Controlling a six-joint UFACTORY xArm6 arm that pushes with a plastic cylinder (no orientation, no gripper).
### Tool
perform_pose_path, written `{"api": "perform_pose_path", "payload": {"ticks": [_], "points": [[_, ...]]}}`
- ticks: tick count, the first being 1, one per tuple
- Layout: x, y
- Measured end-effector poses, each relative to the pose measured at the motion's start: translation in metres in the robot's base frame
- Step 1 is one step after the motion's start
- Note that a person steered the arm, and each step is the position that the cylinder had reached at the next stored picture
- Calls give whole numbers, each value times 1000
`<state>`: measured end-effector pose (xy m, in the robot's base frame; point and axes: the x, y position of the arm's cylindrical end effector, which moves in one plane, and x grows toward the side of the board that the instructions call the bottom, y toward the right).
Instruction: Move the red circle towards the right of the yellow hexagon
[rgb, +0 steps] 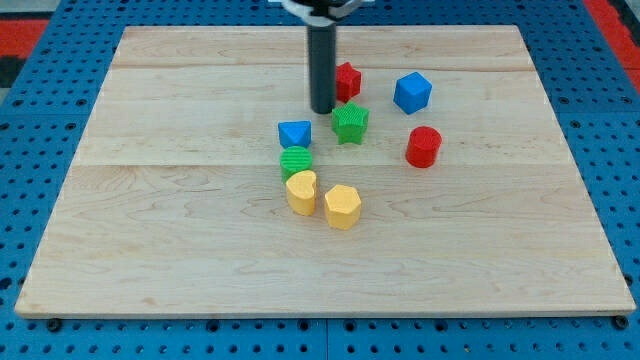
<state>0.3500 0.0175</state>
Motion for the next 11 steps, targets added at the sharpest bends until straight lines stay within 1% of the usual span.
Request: {"api": "perform_pose_path", "payload": {"ticks": [2,3,5,8,10,11], "points": [[8,88],[21,109],[49,115],[60,104],[102,103],[115,103]]}}
